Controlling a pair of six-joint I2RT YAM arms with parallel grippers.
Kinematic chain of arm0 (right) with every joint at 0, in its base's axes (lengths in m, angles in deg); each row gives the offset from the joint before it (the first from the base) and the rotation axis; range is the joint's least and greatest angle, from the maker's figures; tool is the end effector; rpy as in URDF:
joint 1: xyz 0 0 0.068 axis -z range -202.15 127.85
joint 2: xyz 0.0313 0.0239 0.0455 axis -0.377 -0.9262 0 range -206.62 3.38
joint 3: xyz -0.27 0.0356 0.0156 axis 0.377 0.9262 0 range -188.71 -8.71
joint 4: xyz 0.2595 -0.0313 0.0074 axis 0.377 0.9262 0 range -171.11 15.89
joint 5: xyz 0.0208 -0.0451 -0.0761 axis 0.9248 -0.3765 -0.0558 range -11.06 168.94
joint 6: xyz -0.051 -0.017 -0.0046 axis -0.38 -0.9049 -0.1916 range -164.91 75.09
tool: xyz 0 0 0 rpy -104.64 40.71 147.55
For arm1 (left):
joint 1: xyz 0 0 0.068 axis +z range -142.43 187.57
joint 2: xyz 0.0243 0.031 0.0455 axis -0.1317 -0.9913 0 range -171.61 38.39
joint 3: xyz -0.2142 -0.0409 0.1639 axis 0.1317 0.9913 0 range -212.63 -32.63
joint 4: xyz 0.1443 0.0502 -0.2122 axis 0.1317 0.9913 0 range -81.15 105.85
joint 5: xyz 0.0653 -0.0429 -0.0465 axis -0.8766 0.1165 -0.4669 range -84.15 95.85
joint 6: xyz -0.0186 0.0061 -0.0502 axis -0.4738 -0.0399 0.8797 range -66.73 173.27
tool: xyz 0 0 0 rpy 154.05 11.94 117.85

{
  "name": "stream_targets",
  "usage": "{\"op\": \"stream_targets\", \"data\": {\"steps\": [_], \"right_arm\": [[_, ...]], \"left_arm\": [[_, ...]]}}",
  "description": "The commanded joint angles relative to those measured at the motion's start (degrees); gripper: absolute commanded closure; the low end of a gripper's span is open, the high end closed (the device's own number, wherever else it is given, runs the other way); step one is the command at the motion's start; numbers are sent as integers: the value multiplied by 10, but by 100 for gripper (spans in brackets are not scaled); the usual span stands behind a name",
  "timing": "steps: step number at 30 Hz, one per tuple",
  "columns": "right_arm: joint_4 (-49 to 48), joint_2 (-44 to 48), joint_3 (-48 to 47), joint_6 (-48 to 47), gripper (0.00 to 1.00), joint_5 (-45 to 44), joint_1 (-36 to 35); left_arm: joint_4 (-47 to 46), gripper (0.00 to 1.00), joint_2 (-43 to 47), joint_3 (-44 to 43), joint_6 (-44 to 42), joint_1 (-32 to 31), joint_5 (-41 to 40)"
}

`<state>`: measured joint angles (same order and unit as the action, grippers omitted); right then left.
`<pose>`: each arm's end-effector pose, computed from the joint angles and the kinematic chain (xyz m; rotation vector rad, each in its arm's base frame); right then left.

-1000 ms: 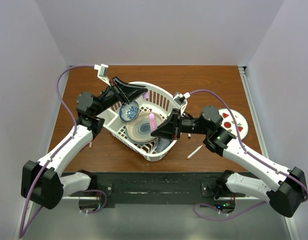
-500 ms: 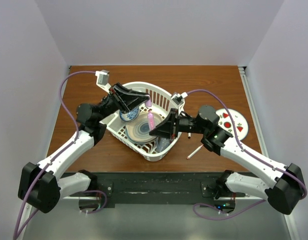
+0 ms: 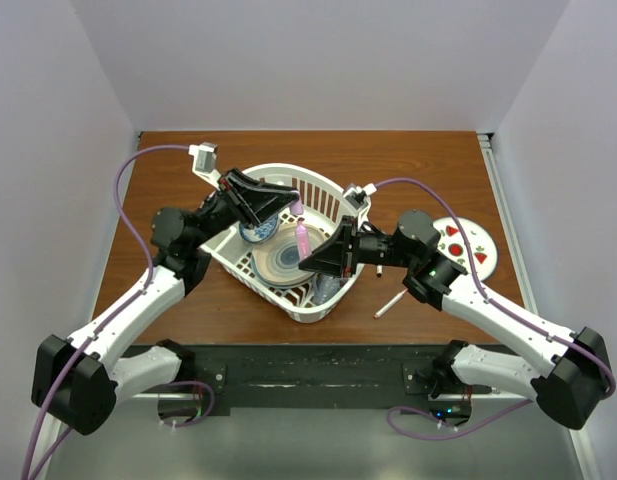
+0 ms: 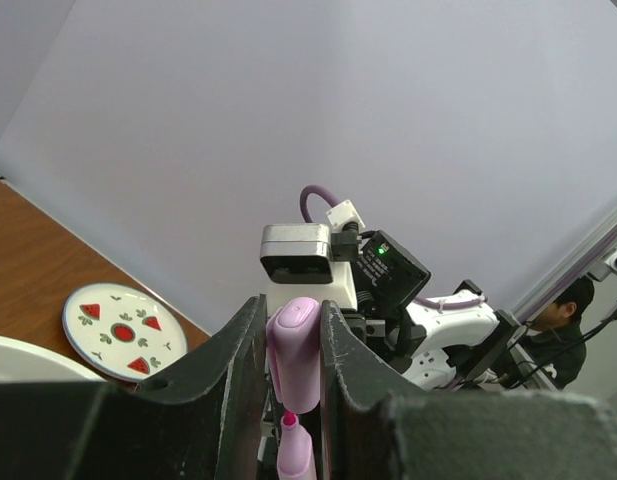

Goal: Insert the pens into the pen caps

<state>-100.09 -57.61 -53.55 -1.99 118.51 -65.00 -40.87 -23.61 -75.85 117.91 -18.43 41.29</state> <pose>0.1644 0.1835 0.3389 -0.6371 1.6884 1.6519 0.2027 -0.1218 0.3775 0.2312 1.2969 -1.6979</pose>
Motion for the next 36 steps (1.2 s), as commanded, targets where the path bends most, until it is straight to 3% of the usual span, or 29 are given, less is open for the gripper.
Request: {"op": "stream_targets", "data": {"steps": [1,21,36], "right_arm": [[-14,11,-27,3,100,-10,-6],[-4,20,-22,-5,100,-28,-7],[83,18,-57,-52,100,-101,-7]], "left_arm": [[8,100,7,-1,-28,-6,-18],[66,100,55,52,-52,-20,-17],[95,100,75,80,-57,-67,-31]]}}
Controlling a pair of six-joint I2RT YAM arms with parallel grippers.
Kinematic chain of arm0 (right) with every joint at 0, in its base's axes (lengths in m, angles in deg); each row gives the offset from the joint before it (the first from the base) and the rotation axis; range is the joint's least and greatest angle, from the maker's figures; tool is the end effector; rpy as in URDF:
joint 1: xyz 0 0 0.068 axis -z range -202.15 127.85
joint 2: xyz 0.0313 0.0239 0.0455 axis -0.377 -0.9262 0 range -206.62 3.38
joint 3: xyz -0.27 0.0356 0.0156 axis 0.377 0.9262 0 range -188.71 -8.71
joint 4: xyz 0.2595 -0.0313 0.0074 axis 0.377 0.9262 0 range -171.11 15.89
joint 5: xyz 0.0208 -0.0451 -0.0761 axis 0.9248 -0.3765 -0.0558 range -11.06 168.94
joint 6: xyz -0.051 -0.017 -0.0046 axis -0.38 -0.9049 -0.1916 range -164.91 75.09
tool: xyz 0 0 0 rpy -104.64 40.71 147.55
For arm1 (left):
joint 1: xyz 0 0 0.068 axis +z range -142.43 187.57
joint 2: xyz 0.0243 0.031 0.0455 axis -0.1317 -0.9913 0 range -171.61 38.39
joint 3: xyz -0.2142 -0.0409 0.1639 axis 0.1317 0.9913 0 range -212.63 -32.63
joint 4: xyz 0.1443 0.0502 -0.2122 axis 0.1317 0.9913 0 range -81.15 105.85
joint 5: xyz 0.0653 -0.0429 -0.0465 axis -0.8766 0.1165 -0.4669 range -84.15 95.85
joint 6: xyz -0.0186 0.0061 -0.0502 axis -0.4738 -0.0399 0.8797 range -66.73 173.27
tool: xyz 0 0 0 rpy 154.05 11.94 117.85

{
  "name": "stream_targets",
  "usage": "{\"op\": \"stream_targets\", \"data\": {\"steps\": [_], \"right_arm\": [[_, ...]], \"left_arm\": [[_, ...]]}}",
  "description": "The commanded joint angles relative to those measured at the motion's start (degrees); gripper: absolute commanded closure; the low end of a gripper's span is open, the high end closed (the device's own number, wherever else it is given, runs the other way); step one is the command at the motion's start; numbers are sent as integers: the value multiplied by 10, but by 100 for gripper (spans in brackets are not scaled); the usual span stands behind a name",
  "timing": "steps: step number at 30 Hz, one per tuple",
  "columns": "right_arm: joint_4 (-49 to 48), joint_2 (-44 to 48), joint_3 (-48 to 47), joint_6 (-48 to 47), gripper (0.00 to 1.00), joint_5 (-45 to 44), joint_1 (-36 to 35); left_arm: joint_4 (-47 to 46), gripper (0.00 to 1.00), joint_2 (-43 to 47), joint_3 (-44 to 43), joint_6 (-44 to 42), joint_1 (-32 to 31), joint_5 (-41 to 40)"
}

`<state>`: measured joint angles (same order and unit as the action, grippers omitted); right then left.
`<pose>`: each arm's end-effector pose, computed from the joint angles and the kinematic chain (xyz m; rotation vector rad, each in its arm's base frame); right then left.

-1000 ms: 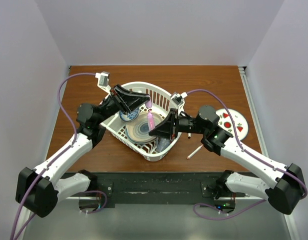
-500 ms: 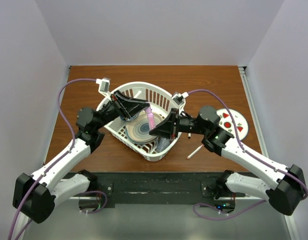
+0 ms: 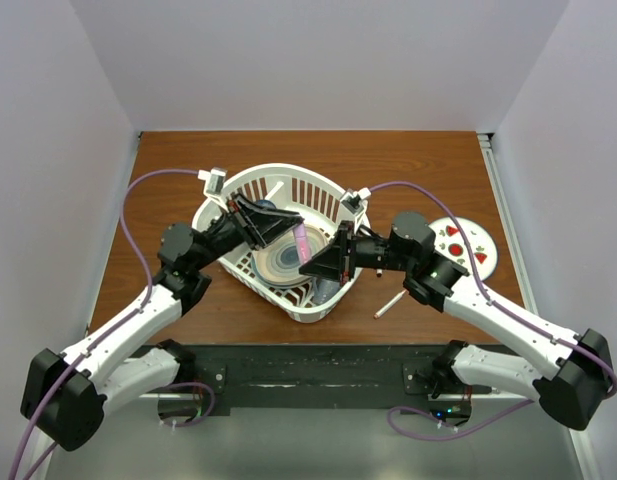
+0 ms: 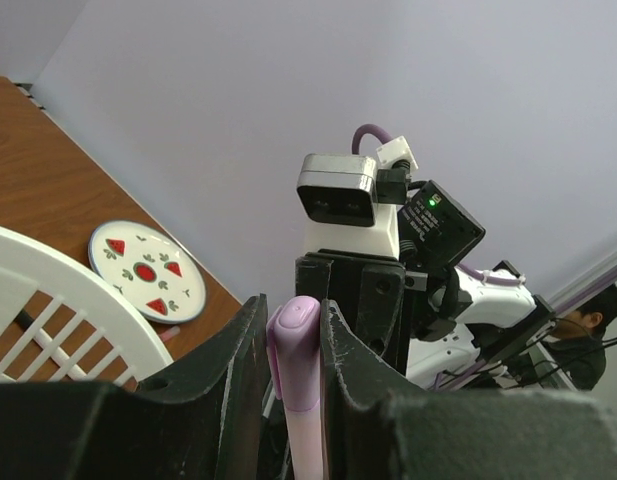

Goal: Insert the pens into the pen caps

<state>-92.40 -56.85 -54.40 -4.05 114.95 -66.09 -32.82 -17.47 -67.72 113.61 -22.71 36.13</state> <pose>0.1610 0.1843 0.3334 -0.6035 1.7917 1.5853 0.1809 -0.1264 0.3386 0.1624 1.4427 -1.6521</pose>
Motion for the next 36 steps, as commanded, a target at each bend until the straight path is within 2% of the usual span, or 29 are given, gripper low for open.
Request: {"op": "stream_targets", "data": {"steps": [1,7,13,17,22,27,32,36], "right_arm": [[11,13,-48,-33,100,-70,4],[15,32,-51,-44,100,-99,4],[16,42,-83,-59,100,-125,5],[17,30,-127,-71,100,-116,8],[11,13,-156,-72,100,-103,11],[19,-2,-186,-80,100,-96,14],[48,-1,-222,-119,100,-103,17],[88,-16,-260,-146,100,-103,19]], "left_arm": [[37,100,15,-2,-25,-26,21],[41,100,29,23,-30,-37,25],[18,100,28,53,-6,-57,63],[-31,100,22,75,29,-90,95],[-44,100,36,97,48,-122,91],[0,100,44,98,25,-155,92],[-17,100,56,122,53,-168,101],[64,100,49,99,20,-186,104]]}}
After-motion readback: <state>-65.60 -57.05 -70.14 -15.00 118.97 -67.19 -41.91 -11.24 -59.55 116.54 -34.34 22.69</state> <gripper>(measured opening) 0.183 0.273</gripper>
